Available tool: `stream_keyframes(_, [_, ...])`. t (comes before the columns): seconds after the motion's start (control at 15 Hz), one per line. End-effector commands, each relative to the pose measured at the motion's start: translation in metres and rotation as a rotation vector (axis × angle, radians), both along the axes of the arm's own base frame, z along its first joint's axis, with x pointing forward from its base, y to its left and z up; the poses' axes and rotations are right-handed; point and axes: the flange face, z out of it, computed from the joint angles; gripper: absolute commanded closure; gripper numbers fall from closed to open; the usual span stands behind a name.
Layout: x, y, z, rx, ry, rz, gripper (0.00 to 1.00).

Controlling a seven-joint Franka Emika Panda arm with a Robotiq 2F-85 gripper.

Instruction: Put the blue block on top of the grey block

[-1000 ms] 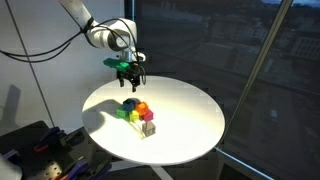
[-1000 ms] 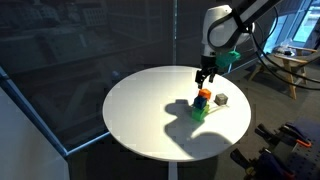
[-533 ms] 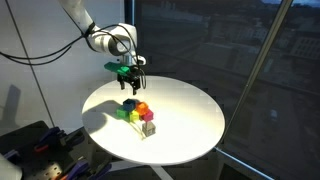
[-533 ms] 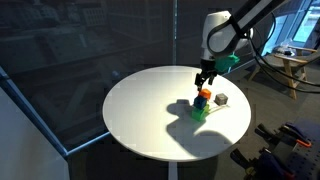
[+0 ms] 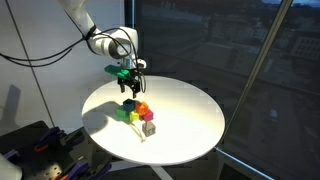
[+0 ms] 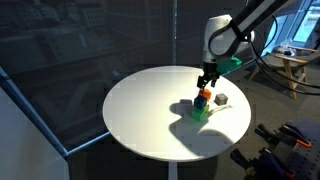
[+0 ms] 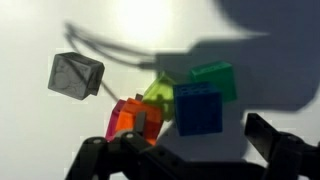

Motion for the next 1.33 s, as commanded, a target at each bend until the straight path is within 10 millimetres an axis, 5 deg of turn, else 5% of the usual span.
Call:
stream_keyframes(0.0, [-0.001,0.001,-0.003,0.002,-0.004,-0.025,0.0])
stream_keyframes(1.27, [0.011,0.014,-0.036,-0.007,0.018,-0.012,0.0])
